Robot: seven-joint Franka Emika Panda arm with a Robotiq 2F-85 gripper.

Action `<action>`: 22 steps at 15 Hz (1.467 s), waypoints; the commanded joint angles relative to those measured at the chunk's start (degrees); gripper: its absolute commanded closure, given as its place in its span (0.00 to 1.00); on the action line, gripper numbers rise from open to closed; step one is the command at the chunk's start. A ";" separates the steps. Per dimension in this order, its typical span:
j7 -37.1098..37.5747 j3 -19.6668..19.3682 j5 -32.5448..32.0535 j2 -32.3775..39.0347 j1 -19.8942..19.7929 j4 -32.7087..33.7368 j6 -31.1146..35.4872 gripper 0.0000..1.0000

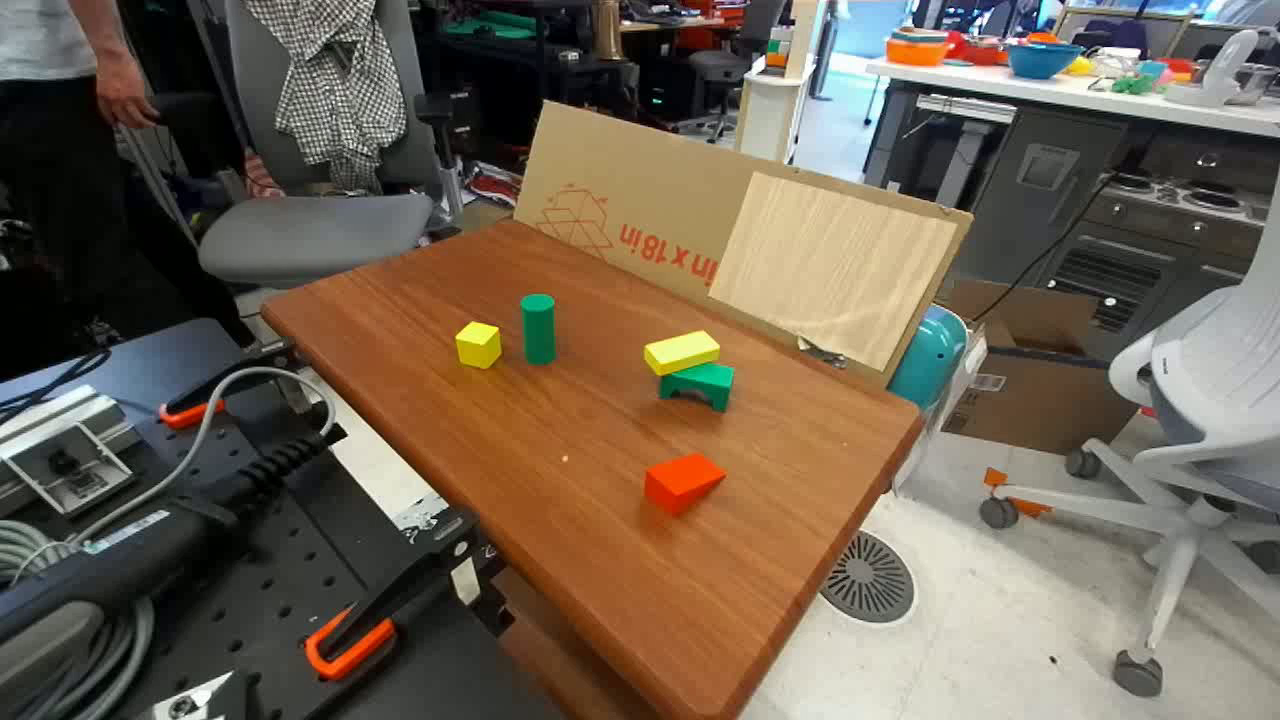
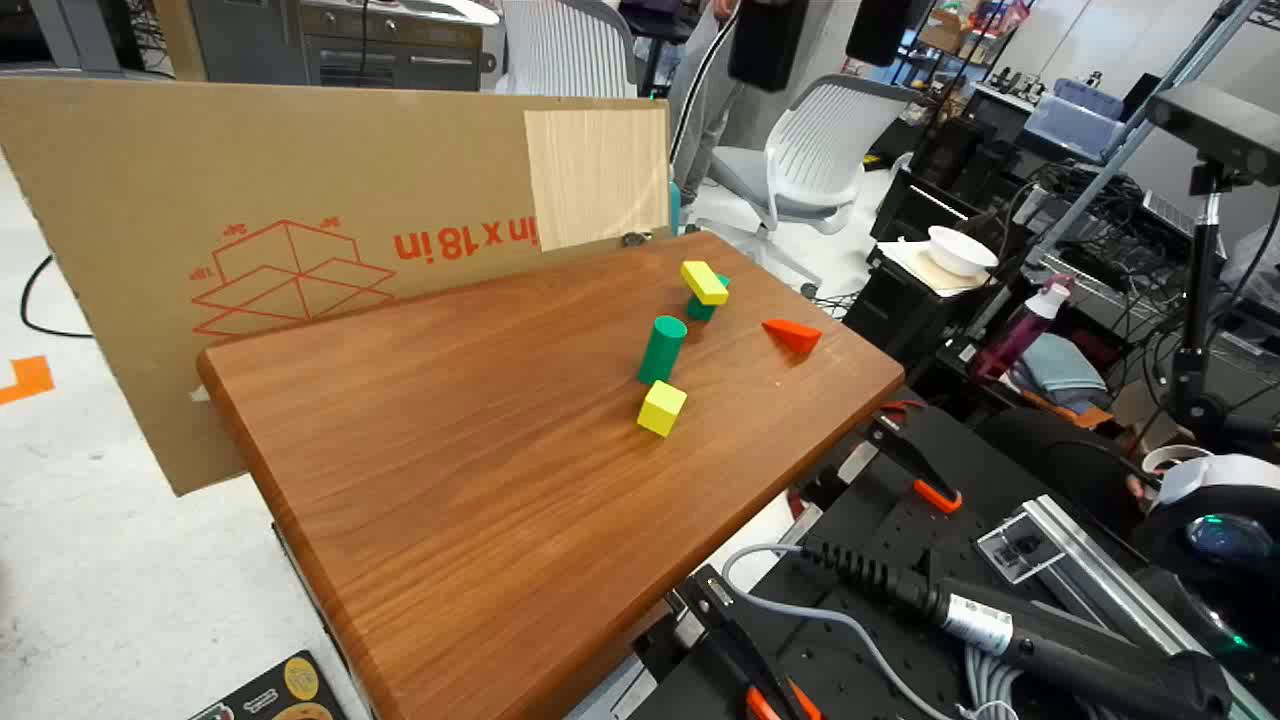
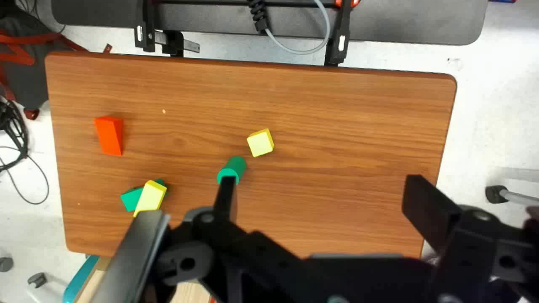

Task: Move the orange block to the back of the table

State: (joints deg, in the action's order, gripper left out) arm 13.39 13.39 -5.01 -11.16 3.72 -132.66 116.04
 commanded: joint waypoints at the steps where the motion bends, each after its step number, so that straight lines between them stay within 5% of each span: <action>1: 0.22 -1.26 -0.27 0.08 1.33 0.10 -0.12 0.00; 16: 0.22 -1.26 -0.27 0.08 1.33 0.10 -0.12 0.00; 22: 7.75 -4.08 0.14 9.55 -0.95 1.16 4.81 0.00</action>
State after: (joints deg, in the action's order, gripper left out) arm 16.72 11.52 -5.01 -8.12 3.53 -132.64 117.22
